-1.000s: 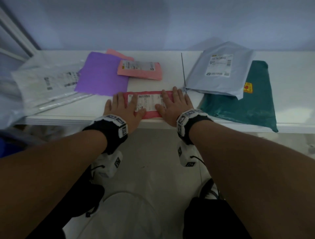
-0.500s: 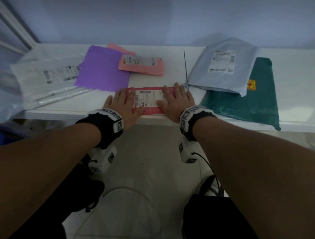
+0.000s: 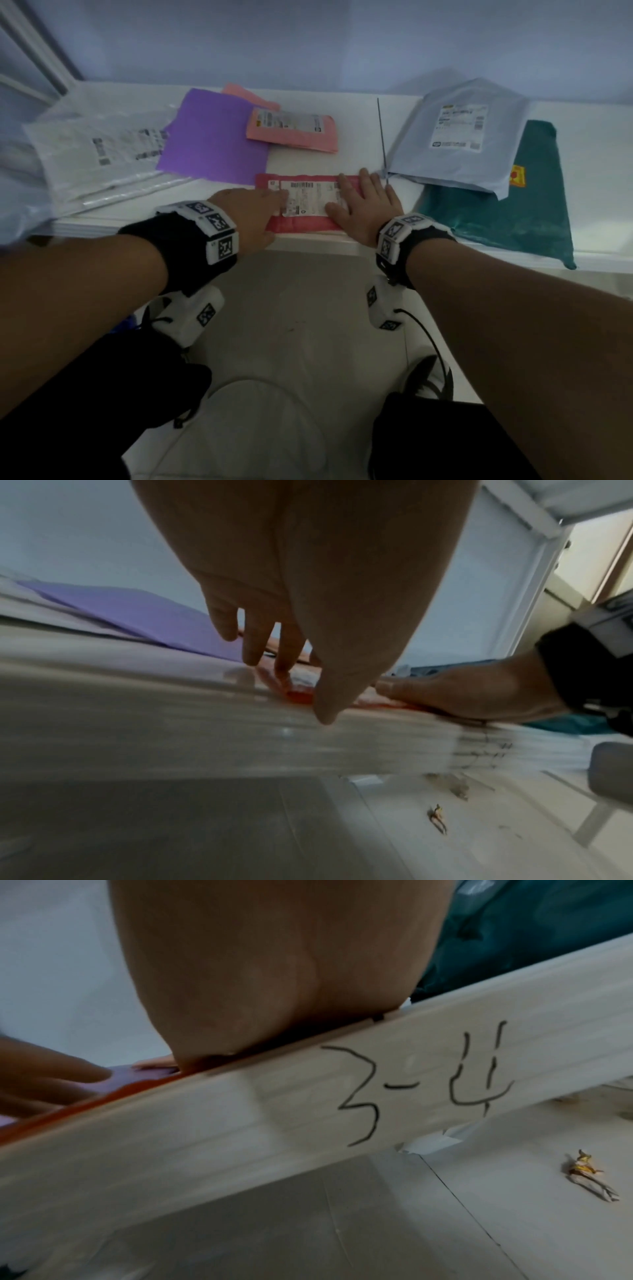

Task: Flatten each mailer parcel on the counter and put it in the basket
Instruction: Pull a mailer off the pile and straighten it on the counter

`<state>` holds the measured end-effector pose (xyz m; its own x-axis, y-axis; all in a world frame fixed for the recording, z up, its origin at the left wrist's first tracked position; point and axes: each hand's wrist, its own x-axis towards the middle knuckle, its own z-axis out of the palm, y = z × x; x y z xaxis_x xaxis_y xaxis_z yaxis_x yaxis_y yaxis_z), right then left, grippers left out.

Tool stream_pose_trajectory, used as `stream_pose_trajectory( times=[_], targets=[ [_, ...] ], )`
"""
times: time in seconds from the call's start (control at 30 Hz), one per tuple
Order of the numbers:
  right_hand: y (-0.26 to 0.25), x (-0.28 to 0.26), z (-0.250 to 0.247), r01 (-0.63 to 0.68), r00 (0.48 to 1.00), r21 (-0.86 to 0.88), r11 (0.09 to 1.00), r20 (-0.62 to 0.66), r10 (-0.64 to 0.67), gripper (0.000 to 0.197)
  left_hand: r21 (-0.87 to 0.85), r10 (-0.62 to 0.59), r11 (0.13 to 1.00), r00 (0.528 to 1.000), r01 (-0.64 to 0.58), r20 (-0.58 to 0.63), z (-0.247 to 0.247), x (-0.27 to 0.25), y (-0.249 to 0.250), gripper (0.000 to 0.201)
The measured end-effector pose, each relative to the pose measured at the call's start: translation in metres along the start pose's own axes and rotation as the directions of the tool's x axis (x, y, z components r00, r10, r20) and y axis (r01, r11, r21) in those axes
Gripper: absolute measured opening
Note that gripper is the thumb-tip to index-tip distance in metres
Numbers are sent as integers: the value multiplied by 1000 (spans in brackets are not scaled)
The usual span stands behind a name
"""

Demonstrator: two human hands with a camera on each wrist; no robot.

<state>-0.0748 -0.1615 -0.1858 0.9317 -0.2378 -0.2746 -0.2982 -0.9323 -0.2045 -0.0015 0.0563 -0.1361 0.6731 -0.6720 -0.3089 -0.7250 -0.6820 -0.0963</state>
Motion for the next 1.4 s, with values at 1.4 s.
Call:
stream_pose_trajectory(
  times=[1.4],
  targets=[
    [-94, -101, -167, 254, 931, 318, 913, -336, -142, 21, -180, 187, 954, 943, -241, -275, -140, -44, -13, 25]
  ],
)
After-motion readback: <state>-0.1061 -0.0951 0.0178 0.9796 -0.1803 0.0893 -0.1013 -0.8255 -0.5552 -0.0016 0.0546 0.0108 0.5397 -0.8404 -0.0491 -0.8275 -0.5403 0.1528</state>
